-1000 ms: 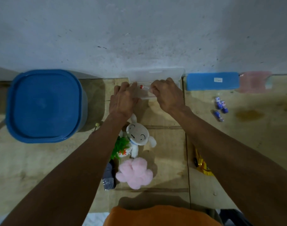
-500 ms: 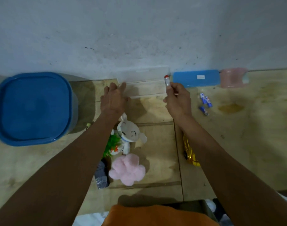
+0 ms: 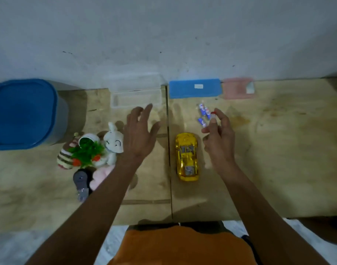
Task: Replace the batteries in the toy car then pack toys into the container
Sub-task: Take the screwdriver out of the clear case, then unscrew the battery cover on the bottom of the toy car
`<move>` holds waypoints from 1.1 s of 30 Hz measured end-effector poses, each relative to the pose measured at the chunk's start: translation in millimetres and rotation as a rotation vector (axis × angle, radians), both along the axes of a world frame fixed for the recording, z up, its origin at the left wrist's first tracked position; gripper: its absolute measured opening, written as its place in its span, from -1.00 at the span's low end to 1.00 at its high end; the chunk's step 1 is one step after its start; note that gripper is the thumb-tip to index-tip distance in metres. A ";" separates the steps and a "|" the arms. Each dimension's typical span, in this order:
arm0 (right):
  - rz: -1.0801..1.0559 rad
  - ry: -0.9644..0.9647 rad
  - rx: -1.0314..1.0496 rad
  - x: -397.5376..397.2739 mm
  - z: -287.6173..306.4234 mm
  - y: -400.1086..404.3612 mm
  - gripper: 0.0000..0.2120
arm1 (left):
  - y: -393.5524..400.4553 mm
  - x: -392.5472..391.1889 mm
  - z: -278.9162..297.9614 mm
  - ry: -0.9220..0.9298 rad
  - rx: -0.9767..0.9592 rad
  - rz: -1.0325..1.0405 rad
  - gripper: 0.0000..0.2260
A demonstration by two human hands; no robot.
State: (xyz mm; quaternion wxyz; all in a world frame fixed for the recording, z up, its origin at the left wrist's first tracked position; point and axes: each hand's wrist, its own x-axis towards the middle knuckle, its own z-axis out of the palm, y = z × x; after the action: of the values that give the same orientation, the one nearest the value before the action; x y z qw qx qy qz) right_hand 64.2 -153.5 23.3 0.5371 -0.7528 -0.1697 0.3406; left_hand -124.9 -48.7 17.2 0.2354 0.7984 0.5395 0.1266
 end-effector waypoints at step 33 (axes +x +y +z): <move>0.168 -0.136 -0.009 67.4 32.5 -104.1 -0.76 | -162.4 72.1 23.2 -0.340 -0.304 0.181 -0.44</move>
State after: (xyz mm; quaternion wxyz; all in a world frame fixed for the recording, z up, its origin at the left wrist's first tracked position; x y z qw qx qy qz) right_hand 131.6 -257.6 55.7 0.4904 -0.7598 -0.2666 0.3334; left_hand -52.8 -211.0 40.4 0.4281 0.6695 0.5741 0.1971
